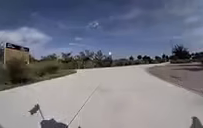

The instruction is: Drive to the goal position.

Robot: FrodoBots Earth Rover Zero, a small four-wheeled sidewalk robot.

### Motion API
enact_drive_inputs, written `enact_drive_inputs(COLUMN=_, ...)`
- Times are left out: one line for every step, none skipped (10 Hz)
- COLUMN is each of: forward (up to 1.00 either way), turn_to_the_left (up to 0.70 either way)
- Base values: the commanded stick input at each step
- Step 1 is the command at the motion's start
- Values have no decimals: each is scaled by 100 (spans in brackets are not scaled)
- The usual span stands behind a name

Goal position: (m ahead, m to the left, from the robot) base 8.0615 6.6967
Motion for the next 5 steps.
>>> enact_drive_inputs(forward=85, turn_to_the_left=0)
enact_drive_inputs(forward=85, turn_to_the_left=0)
enact_drive_inputs(forward=85, turn_to_the_left=0)
enact_drive_inputs(forward=84, turn_to_the_left=0)
enact_drive_inputs(forward=85, turn_to_the_left=0)
